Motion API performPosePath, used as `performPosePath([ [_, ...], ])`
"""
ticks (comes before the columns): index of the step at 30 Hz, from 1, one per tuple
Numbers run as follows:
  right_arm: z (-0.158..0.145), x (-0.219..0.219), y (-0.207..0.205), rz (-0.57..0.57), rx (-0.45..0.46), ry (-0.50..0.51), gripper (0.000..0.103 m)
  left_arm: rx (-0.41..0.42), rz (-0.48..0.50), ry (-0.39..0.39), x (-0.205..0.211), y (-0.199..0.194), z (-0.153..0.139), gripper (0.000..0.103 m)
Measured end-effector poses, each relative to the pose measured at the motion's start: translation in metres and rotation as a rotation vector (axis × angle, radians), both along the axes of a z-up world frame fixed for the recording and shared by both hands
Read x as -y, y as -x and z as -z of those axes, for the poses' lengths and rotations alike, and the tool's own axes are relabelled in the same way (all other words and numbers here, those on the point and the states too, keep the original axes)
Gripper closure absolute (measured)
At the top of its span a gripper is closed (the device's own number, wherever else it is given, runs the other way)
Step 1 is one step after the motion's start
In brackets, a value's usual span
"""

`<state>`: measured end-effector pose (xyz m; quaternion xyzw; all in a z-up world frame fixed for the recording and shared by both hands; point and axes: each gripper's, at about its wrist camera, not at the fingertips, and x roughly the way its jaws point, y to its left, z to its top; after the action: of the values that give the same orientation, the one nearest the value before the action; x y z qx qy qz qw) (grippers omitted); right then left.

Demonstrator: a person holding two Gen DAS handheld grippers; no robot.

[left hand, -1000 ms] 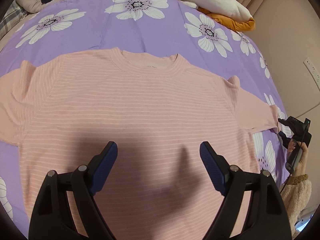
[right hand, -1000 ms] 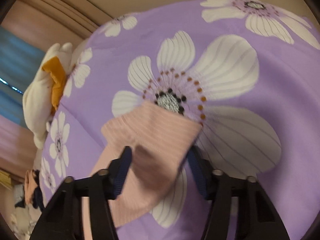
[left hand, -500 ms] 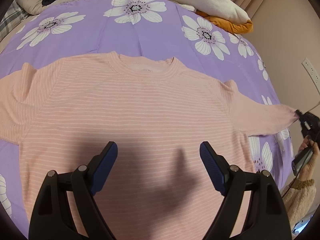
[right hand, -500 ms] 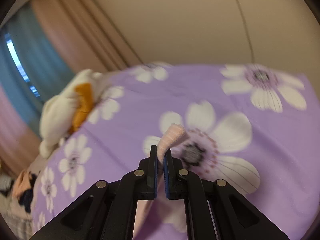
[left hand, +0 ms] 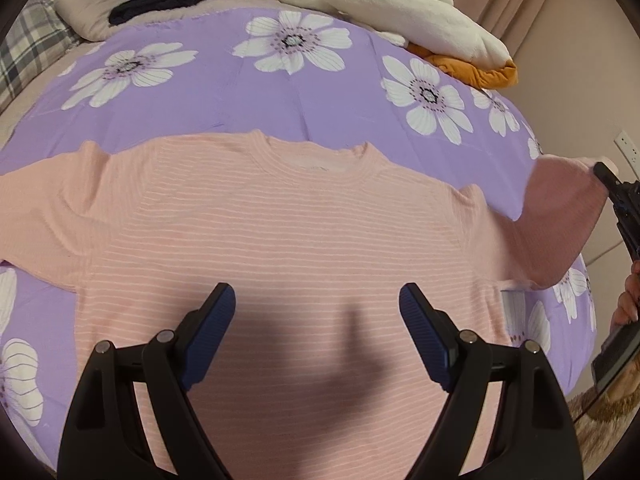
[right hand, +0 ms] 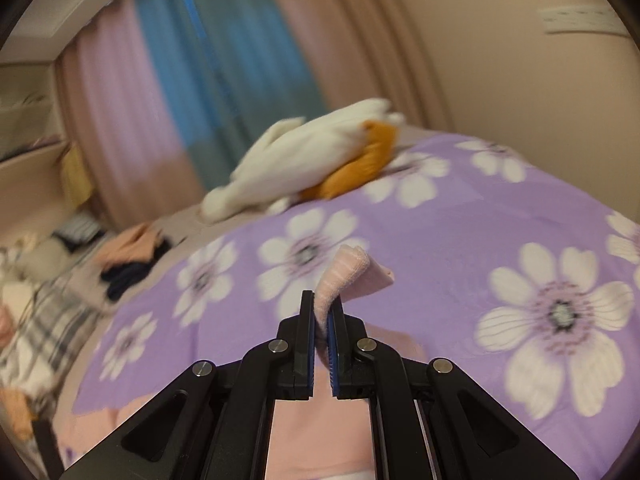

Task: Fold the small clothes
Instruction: 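Carry the gripped sleeve across the sweater front toward the collar with the right tool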

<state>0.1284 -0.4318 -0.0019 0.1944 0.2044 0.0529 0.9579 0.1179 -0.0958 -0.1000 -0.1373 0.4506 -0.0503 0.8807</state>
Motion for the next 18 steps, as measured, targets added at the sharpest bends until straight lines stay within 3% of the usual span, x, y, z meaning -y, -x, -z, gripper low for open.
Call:
performPosePath([
  [9, 0.020, -0.085, -0.014, -0.226, -0.107, 0.115, 0.096, 0.004, -0.054, 0.016, -0.016, 0.005, -0.001, 0.019],
  [18, 0.054, -0.139, -0.019, -0.396, -0.266, 0.138, 0.096, -0.007, -0.090, 0.066, -0.033, 0.010, 0.002, 0.019],
])
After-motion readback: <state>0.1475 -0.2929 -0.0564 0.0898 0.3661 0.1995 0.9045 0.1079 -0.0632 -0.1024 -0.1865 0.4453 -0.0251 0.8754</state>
